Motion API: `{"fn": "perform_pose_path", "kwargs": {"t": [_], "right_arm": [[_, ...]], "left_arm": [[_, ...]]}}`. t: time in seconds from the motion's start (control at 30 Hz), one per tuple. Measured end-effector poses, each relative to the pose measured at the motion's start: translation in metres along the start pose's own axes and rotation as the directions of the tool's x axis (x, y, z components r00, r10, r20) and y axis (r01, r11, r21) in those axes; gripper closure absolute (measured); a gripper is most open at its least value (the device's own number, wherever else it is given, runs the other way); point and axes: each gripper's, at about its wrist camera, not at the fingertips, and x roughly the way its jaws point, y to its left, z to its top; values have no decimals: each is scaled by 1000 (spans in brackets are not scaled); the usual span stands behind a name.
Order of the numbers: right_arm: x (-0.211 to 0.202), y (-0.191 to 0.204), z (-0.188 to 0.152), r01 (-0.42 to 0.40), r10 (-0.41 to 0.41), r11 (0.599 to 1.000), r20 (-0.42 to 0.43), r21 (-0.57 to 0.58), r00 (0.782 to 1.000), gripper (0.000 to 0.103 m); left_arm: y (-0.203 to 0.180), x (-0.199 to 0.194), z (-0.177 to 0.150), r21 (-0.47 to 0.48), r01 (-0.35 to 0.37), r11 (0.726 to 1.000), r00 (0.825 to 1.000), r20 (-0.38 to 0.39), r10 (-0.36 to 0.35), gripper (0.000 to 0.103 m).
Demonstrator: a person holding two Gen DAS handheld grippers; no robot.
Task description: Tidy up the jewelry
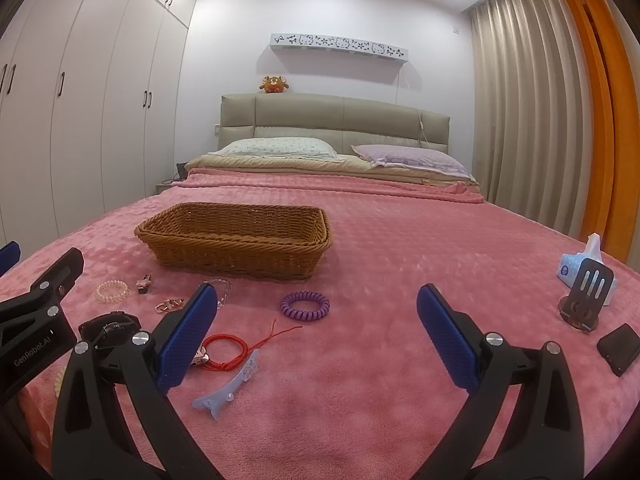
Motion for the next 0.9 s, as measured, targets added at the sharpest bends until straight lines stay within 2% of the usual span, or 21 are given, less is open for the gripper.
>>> {"fn": "perform_pose_path", "kwargs": {"t": [0.9], "right_arm": [[0,0,-1,4,-4,1000,-3,-5,1000,8]], "left_arm": [[-6,1,-3,10,-23,1000,1000,-1,23,7]]}}
